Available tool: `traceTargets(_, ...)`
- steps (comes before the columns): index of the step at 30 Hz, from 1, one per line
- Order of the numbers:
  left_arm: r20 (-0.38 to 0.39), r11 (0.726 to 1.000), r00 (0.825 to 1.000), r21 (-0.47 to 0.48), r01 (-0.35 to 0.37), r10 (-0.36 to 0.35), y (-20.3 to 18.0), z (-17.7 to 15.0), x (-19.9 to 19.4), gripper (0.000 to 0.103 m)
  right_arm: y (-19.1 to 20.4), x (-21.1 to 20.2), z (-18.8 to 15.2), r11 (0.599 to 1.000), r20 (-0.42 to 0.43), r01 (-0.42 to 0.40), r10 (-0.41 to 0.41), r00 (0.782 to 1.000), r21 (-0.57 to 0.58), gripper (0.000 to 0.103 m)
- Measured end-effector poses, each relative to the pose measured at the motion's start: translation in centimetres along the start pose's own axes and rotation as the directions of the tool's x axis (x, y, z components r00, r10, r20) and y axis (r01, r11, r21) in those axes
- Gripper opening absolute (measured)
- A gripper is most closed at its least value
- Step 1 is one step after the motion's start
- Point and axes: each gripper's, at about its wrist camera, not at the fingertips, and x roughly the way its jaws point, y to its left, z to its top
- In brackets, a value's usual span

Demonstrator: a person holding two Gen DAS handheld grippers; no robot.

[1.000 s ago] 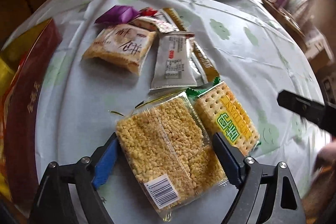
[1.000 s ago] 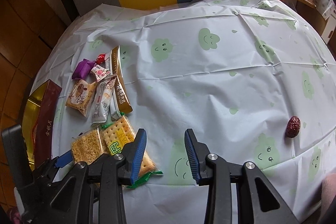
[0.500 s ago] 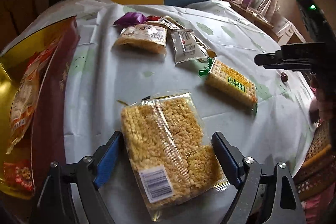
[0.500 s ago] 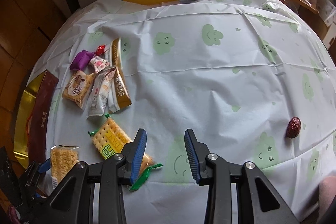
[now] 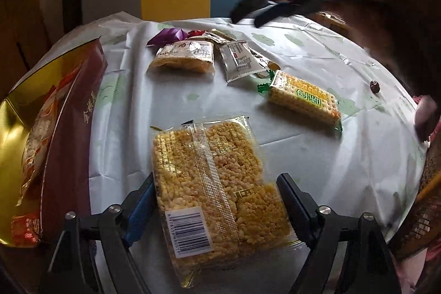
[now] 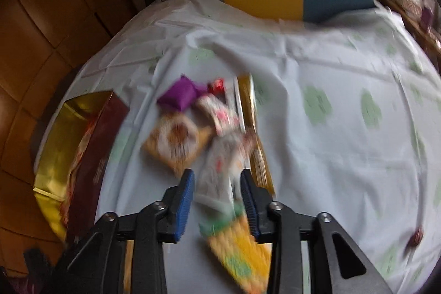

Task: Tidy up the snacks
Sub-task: 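Grasp and lift the red wrapped candy with the right tool while the left tool holds the rice pack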

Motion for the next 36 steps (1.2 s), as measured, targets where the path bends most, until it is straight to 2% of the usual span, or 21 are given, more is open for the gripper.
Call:
traceTargets(5, 0.023, 1.0, 1.0, -0.001, 0.018, -0.018, 0.2, -0.3, 0.0, 0.083, 1.3, 3.9, 4.5, 0.995, -0.012, 0.085, -0.086, 0.996, -0.043, 0.026)
traceTargets(10, 0.03, 1.0, 0.999, -0.011, 0.028, -0.028, 0.3, -0.4, -0.1, 0.083, 1.1, 7.1, 8.1, 0.994, -0.018, 0.113, -0.113, 0.993, -0.007, 0.024)
traceTargets(15, 0.028, 0.999, 0.999, -0.016, 0.035, -0.035, 0.5, -0.4, 0.1, 0.083, 2.0, 11.0, 10.1, 0.986, -0.083, 0.163, -0.166, 0.983, -0.042, 0.024)
traceTargets(18, 0.028, 0.999, 0.999, -0.018, 0.036, -0.036, 0.6, -0.4, 0.1, 0.084, 2.8, 12.5, 9.8, 0.972, -0.105, 0.204, -0.216, 0.971, -0.119, 0.019)
traceTargets(20, 0.028, 0.999, 0.999, -0.018, 0.032, -0.032, 0.6, -0.3, 0.3, 0.084, 3.3, 12.4, 9.6, 0.964, -0.096, 0.213, -0.229, 0.969, -0.157, 0.017)
traceTargets(23, 0.03, 0.999, 0.999, -0.018, 0.03, -0.029, 0.6, -0.3, 0.4, 0.084, 2.7, 11.2, 9.2, 0.969, -0.091, 0.209, -0.222, 0.971, -0.134, 0.016)
traceTargets(30, 0.032, 1.0, 0.999, -0.021, 0.022, -0.021, 0.5, -0.5, 0.3, 0.084, 0.6, 4.7, 7.0, 0.983, 0.007, 0.173, -0.172, 0.985, -0.056, 0.016)
traceTargets(33, 0.03, 1.0, 0.999, -0.02, 0.018, -0.018, 0.5, -0.5, 0.2, 0.083, -1.1, 2.6, 4.9, 0.982, 0.007, 0.184, -0.184, 0.983, -0.027, 0.016)
traceTargets(36, 0.026, 1.0, 0.999, -0.018, 0.019, -0.019, 0.6, -0.4, 0.2, 0.082, -3.2, 1.7, 2.2, 0.979, -0.031, 0.203, -0.203, 0.979, 0.006, 0.016)
